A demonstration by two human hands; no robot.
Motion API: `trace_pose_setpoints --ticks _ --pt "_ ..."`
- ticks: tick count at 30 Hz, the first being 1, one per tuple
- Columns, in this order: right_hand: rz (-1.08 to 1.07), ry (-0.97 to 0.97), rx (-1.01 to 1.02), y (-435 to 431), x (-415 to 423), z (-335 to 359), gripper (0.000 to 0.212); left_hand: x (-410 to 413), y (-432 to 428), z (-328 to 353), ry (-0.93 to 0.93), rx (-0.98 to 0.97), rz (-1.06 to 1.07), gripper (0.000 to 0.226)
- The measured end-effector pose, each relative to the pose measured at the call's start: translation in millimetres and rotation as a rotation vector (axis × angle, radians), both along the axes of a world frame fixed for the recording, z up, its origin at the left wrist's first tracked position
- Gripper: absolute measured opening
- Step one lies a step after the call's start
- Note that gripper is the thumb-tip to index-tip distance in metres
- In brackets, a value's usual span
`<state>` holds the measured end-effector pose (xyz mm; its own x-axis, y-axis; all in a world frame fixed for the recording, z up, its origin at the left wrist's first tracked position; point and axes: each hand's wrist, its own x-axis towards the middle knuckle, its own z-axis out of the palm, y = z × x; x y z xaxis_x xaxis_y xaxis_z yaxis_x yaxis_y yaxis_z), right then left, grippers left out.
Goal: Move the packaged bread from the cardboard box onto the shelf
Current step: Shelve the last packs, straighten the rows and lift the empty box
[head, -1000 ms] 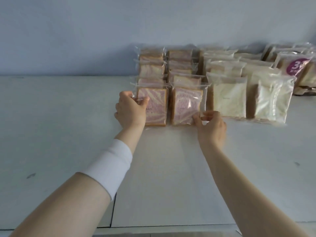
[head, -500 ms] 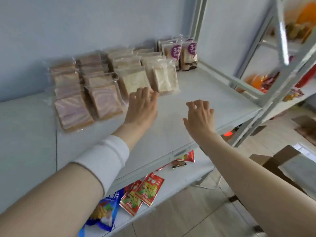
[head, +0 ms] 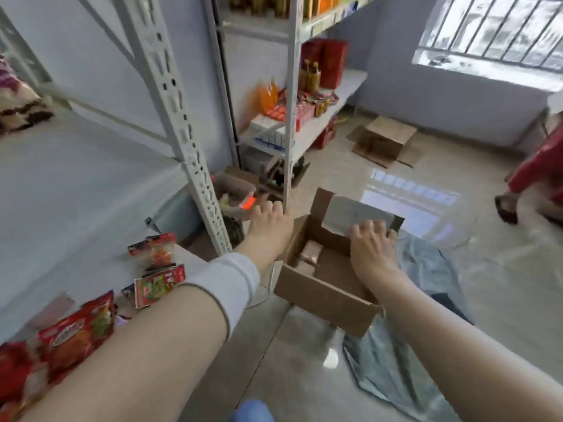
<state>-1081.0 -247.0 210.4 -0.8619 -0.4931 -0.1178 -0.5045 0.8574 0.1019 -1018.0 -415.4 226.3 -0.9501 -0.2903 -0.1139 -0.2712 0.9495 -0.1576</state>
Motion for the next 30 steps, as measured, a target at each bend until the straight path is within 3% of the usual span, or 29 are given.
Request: trace_pose_setpoints --ticks 7,19,22,26,30 --pt "-0.113 -0.104 0.088 31.2 -92.6 -80.4 0.036 -120.6 22.1 -79.7 -0.171 0.044 -0.144 0.045" --pt "-0.308 -0.507 0.193 -18.0 -211.6 -288.7 0.028 -287.3 -39.1 -320.2 -0.447 0.249 -0.169 0.033" --pt "-0.350 -0.648 0.141 -40.2 -213.6 -360.1 0.030 -307.4 -35.1 -392.0 -0.490 0.412 -0.039 0.042" --pt "-0.527 -0.932 0.026 -73.5 -214.1 -458.0 0.058 -338.0 -31.4 -485.7 -0.409 0.692 0.424 0.055" --pt "-0.852 -1.251 -0.157 -100.7 -209.3 -530.1 0.067 -356.4 -27.4 -551.1 -0.251 0.705 0.594 0.057"
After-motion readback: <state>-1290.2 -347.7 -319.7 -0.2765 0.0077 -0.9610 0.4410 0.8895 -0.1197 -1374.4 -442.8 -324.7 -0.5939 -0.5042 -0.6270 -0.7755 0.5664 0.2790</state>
